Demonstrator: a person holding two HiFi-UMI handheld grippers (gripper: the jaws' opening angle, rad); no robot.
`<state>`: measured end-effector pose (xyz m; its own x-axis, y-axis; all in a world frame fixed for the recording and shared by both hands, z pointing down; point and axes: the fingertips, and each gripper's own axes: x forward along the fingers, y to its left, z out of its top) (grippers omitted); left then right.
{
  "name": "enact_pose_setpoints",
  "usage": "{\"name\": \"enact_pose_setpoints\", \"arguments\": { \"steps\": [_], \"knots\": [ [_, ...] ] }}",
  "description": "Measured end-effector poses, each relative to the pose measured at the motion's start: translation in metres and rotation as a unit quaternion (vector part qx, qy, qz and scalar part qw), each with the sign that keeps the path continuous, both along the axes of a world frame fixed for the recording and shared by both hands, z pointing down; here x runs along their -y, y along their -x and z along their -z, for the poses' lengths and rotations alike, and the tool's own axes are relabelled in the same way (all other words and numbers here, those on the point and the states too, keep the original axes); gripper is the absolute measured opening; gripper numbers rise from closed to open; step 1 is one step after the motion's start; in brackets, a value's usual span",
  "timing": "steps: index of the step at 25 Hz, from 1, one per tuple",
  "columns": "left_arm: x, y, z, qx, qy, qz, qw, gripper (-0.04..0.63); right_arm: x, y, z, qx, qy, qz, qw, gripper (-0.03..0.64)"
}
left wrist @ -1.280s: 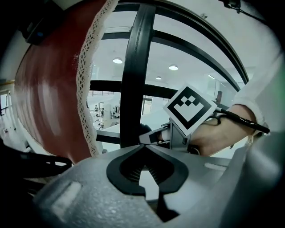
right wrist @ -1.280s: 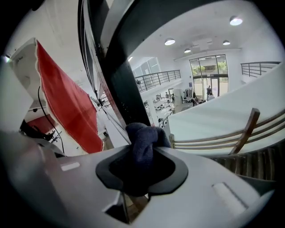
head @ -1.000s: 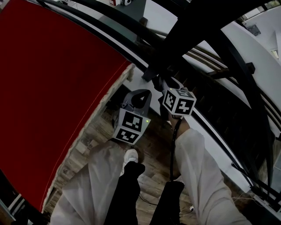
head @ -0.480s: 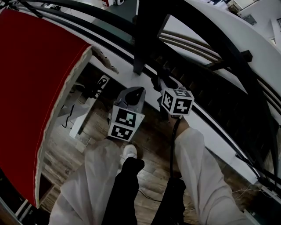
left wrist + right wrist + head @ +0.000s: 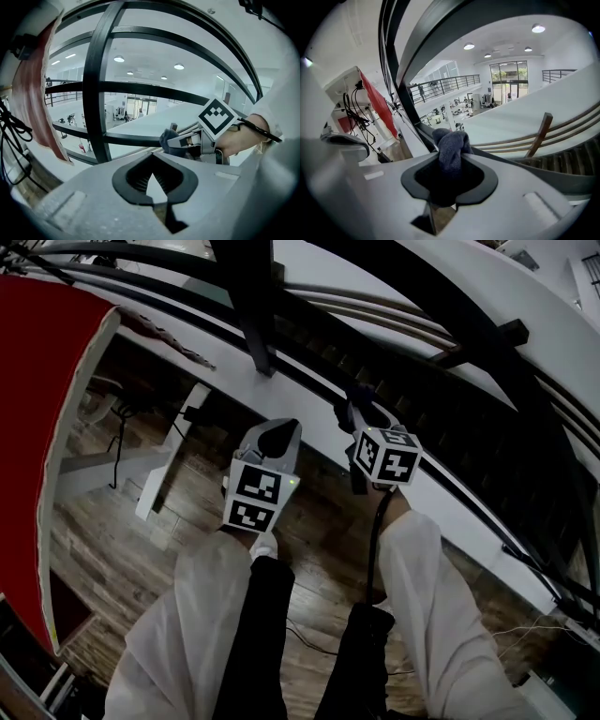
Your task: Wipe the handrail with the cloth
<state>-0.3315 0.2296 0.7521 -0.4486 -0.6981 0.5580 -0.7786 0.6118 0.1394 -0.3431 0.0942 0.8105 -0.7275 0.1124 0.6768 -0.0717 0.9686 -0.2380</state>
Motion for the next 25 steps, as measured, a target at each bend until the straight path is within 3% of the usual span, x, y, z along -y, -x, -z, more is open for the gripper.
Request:
{"name": "enact_pose_setpoints", "arguments": {
  "steps": [10,25],
  "knots": [
    [0.053,-0.046,-0.007,-0.011,0.012,-0.013,0.9998,-0.002,0.056,-0.059,-0.002,-0.007,-0.013,0.003,1.0,0.089],
    [0.125,-0.107,-0.014,-0.018,0.022,-0.067,0.9973,-0.002,0.133,-0.142,-0.011,-0.023,-0.015,-0.052,0.998,0.089]
  ]
}}
